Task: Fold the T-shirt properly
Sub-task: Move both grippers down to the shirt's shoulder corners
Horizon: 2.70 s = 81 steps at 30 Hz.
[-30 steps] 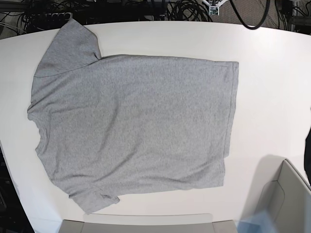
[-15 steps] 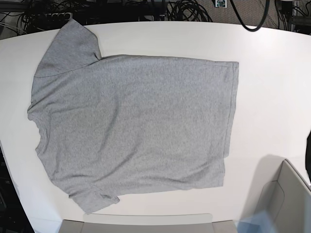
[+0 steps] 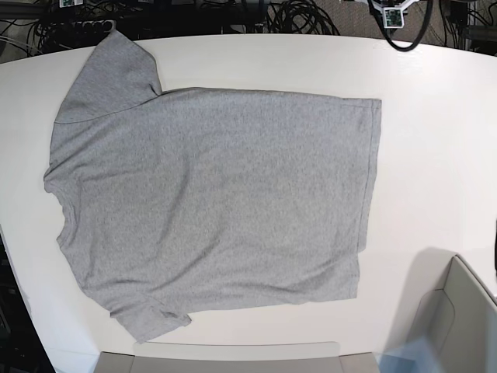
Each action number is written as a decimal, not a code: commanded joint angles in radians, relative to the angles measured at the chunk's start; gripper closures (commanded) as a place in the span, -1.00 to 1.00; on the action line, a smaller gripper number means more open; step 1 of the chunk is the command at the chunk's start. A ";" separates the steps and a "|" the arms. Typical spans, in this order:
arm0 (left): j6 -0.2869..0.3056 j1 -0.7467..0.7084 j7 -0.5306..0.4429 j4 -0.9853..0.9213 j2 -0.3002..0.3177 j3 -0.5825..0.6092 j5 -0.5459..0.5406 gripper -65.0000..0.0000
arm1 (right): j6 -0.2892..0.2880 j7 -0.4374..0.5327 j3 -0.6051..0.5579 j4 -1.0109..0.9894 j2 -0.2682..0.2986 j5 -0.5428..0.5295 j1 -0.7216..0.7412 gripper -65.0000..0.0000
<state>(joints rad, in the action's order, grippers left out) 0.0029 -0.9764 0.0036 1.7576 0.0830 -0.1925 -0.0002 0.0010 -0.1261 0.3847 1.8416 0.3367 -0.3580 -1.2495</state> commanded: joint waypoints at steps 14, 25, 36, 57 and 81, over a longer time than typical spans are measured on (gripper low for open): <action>-0.005 0.063 0.052 0.281 -0.001 -0.009 0.001 1.00 | 0.001 -0.043 0.199 0.226 -0.008 -0.003 0.184 1.00; -0.005 0.181 0.042 0.291 0.007 0.163 0.001 1.00 | 0.000 -0.381 0.265 0.228 0.003 -0.321 0.451 1.00; -0.005 0.265 0.052 0.291 0.050 0.204 0.002 0.99 | -0.368 -0.811 0.573 0.221 -0.116 -0.563 0.558 0.60; -0.005 0.320 0.207 0.291 0.107 0.202 0.002 0.99 | -0.456 -0.815 0.573 -0.144 -0.241 -0.444 0.653 0.64; -0.005 0.334 0.209 0.290 0.100 0.202 0.002 0.99 | -0.456 -0.815 0.486 -0.290 -0.244 -0.442 0.707 0.64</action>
<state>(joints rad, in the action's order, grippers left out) 0.0029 -0.6369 0.2359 2.0289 0.1825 0.0113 0.0002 -0.4538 -0.8909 0.8738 1.5513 0.0910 -0.8467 -0.5312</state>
